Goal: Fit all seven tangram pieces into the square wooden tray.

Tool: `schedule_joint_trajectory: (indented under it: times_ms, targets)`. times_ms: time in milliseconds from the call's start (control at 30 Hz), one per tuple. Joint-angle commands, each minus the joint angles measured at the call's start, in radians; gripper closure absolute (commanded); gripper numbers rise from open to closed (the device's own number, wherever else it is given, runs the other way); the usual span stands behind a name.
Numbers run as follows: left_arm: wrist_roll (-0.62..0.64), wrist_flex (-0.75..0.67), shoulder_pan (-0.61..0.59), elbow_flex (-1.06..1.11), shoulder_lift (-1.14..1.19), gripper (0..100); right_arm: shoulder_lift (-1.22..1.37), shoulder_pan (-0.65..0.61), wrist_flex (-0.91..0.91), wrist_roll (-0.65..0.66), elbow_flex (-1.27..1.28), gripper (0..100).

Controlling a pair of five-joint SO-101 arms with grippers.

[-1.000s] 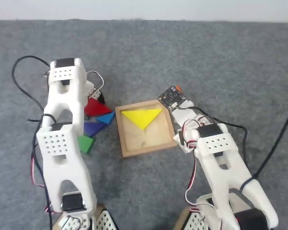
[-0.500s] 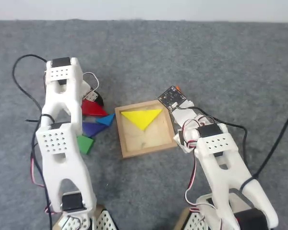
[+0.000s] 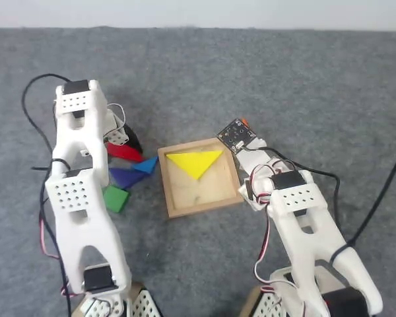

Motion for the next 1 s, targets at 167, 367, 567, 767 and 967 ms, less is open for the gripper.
schedule_joint_trajectory:
  times_ms: [167, 367, 567, 767, 967]
  targets:
    - [-0.198, 0.037, -0.018, -0.114, -0.025, 68, -0.050, 0.013, -0.013, 0.000, -0.003, 98.9]
    - [-0.301, -0.003, -0.011, -0.133, 0.020, 68, -0.051, 0.013, -0.015, 0.000, -0.003, 98.9]
    - [-0.226, 0.034, 0.000, -0.133, 0.064, 68, -0.050, 0.013, -0.015, 0.000, -0.003, 98.9]
    - [-0.114, 0.009, -0.006, -0.133, 0.069, 68, -0.047, 0.013, -0.015, 0.000, -0.003, 98.8]
    - [-0.107, 0.006, -0.003, -0.131, 0.074, 68, -0.047, 0.013, -0.015, 0.000, -0.003, 98.8]
